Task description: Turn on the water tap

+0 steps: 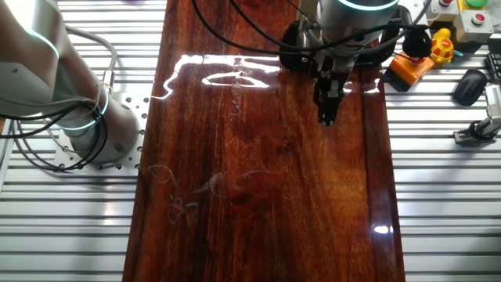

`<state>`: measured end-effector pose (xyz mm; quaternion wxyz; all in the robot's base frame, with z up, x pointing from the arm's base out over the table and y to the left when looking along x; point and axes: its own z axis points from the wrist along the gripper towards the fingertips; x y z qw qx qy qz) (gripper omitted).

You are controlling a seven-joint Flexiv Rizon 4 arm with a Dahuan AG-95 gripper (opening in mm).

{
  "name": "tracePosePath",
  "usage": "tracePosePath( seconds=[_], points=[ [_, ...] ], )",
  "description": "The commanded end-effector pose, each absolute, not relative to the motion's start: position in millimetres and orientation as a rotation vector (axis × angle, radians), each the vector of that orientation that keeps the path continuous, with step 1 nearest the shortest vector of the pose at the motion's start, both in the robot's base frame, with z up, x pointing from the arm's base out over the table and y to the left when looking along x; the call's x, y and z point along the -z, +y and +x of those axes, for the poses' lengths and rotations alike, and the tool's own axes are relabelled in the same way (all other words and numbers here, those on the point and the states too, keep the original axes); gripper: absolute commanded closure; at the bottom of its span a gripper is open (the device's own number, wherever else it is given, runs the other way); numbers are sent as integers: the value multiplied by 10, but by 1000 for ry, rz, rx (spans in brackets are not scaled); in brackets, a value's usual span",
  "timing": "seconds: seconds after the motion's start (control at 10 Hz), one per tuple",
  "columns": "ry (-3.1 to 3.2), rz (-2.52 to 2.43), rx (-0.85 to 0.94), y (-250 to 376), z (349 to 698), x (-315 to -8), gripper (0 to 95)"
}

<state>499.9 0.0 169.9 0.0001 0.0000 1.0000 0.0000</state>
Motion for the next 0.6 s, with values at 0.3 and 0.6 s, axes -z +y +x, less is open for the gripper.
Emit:
tracePosePath(
  seconds=[0.3, 0.6],
  points=[
    [3137, -181, -41, 0, 5000, -1700, 950],
    [3137, -180, -41, 0, 5000, -1700, 950]
  ],
)
